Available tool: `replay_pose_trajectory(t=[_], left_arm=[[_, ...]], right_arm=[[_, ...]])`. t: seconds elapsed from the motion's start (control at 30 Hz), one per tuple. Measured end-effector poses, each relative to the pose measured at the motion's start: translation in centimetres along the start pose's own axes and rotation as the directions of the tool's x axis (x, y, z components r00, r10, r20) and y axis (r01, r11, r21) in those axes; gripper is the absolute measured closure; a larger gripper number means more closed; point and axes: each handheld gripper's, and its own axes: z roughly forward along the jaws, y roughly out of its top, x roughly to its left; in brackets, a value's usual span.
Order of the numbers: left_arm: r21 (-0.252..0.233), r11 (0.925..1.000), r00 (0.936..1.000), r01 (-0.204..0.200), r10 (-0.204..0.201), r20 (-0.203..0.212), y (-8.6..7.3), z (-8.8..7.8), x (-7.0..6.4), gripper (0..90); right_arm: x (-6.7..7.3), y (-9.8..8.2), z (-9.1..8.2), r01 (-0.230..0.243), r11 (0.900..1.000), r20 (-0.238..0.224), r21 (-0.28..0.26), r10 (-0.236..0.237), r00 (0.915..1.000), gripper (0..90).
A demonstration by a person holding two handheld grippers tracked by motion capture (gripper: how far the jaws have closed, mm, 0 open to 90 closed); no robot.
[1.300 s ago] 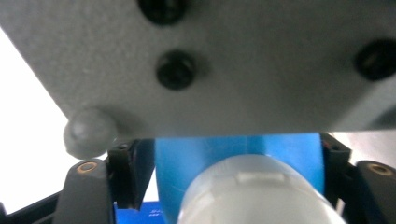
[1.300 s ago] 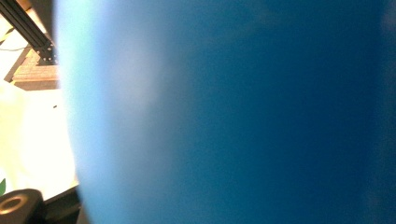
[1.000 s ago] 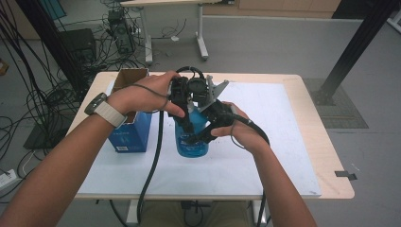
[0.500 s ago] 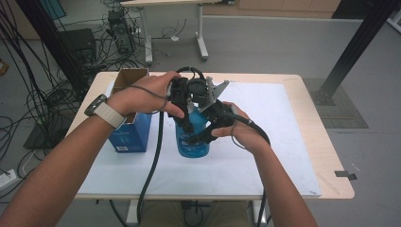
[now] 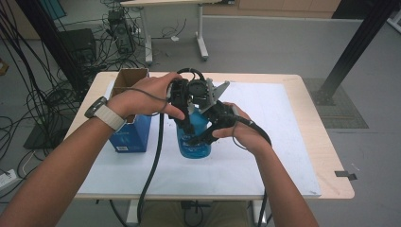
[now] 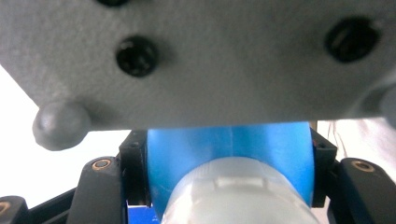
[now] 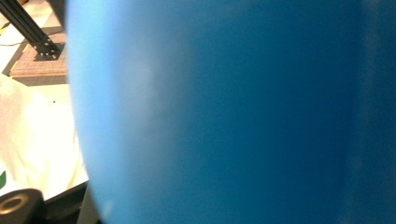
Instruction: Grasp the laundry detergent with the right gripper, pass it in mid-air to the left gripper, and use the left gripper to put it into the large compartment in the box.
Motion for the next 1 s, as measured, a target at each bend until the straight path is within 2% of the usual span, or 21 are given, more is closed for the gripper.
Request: replay_pose_trajectory(t=[0.2, 0.23, 0.33, 0.37, 0.4, 0.43, 0.5, 0.57, 0.7, 0.73, 0.77, 0.83, 0.87, 0.93, 0.97, 1.0], left_arm=[[-0.003, 1.0, 1.0, -0.002, 0.002, 0.0, -0.07, 0.04, 0.08, 37.8], [-0.002, 1.0, 1.0, -0.002, 0.002, 0.0, -0.06, 0.05, 0.08, 37.8], [-0.005, 1.0, 1.0, -0.003, 0.003, -0.001, -0.06, 0.1, 0.15, 37.8], [-0.006, 1.0, 1.0, -0.003, 0.003, -0.002, -0.05, 0.09, 0.16, 37.8], [-0.005, 1.0, 1.0, -0.004, 0.003, -0.005, -0.04, 0.09, 0.17, 37.8], [-0.006, 1.0, 1.0, -0.003, 0.003, -0.005, -0.05, 0.09, 0.18, 37.8], [-0.004, 1.0, 1.0, -0.004, 0.004, -0.008, -0.08, 0.09, 0.22, 37.8], [-0.005, 1.0, 1.0, -0.001, 0.001, -0.007, -0.1, 0.09, 0.24, 37.8], [-0.007, 1.0, 1.0, 0.0, 0.0, -0.007, -0.12, 0.02, 0.32, 37.8], [-0.007, 1.0, 1.0, -0.001, 0.001, -0.008, -0.12, -0.01, 0.3, 37.8], [-0.01, 1.0, 1.0, 0.0, 0.0, -0.008, -0.13, -0.02, 0.31, 37.8], [-0.012, 0.9999, 1.0, 0.001, -0.001, -0.009, -0.13, -0.06, 0.29, 37.8], [-0.011, 0.9999, 1.0, 0.0, 0.0, -0.009, -0.13, -0.07, 0.28, 37.8], [-0.013, 0.9999, 1.0, 0.004, -0.004, -0.008, -0.17, -0.15, 0.22, 37.8], [-0.014, 0.9999, 1.0, 0.004, -0.004, -0.008, -0.17, -0.17, 0.2, 37.8], [-0.018, 0.9998, 0.9999, 0.006, -0.006, -0.008, -0.19, -0.2, 0.15, 37.8]], right_arm=[[-0.2, -0.05, 0.1, 0.021, 1.0, -0.001, -0.007, -0.021, 0.9998, 43.5], [-0.36, -0.1, 0.14, 0.037, 0.999, -0.005, -0.012, -0.037, 0.9993, 43.6], [-0.06, -0.03, 0.05, -0.013, 1.0, -0.009, 0.001, 0.013, 0.9999, 43.5], [-0.18, -0.08, 0.07, 0.005, 1.0, -0.005, -0.002, -0.005, 1.0, 43.6], [-0.17, -0.06, 0.03, -0.001, 1.0, -0.004, 0.001, 0.001, 1.0, 43.5], [-0.39, -0.12, 0.04, 0.023, 1.0, -0.004, -0.003, -0.023, 0.9997, 43.5], [-0.22, -0.04, 0.03, -0.003, 1.0, -0.004, 0.002, 0.003, 1.0, 43.5], [-0.28, -0.04, 0.07, -0.002, 1.0, -0.004, 0.001, 0.002, 1.0, 43.5], [-0.67, -0.07, 0.1, 0.044, 0.999, -0.004, -0.009, -0.044, 0.999, 43.5], [-0.67, -0.03, 0.07, 0.042, 0.999, -0.006, -0.006, -0.042, 0.9991, 43.5], [-0.38, 0.06, 0.02, 0.006, 1.0, -0.003, 0.001, -0.006, 1.0, 43.5], [-0.32, 0.11, -0.03, -0.003, 1.0, 0.0, 0.002, 0.003, 1.0, 43.5], [-0.57, 0.05, 0.03, 0.035, 0.999, 0.002, -0.007, -0.035, 0.9994, 43.5], [-0.31, 0.16, -0.03, 0.005, 1.0, 0.0, -0.004, -0.005, 1.0, 43.5], [-0.31, 0.18, -0.04, 0.005, 1.0, 0.0, -0.004, -0.005, 1.0, 43.5], [-0.48, 0.13, -0.01, 0.036, 0.999, 0.004, -0.009, -0.035, 0.9994, 43.5]])
